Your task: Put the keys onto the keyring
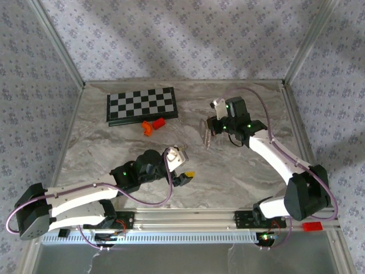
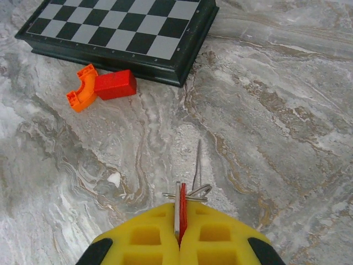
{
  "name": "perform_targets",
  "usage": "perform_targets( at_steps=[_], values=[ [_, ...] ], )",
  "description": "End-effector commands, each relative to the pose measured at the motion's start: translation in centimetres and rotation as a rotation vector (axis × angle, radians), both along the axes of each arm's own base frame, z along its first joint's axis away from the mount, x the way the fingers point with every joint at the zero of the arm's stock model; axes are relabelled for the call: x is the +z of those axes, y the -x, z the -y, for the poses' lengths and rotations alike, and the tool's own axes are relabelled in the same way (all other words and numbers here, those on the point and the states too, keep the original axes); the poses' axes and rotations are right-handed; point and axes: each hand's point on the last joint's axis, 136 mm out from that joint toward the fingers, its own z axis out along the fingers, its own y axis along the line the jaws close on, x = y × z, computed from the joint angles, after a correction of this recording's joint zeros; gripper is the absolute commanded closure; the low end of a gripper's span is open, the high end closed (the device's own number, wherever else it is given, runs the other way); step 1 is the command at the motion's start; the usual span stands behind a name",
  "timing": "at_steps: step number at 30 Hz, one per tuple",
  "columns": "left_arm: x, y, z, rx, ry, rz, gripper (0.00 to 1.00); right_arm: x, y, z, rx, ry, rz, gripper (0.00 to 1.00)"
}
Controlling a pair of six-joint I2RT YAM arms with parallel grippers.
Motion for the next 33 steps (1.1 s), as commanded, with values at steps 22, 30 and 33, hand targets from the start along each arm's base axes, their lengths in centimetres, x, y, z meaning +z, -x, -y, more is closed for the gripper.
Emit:
perform_targets(
  at_steps=[22, 30, 33],
  values=[
    [1.3, -0.9, -0.1, 0.030, 0.052, 0.007, 0.11, -3.0, 3.6, 0.2, -0.003, -0.096, -0.111, 1.00],
    [1.3, -0.9, -0.1, 0.029, 0.058, 0.005, 0.11, -4.2, 5.3, 0.9, -0.023, -0.112, -0.152, 1.00],
    [1.4, -0.9, -0.2, 0.029, 0.063, 0.004, 0.11, -4.8, 6.1, 1.1, -0.033, -0.122, -0.174, 1.00]
  ],
)
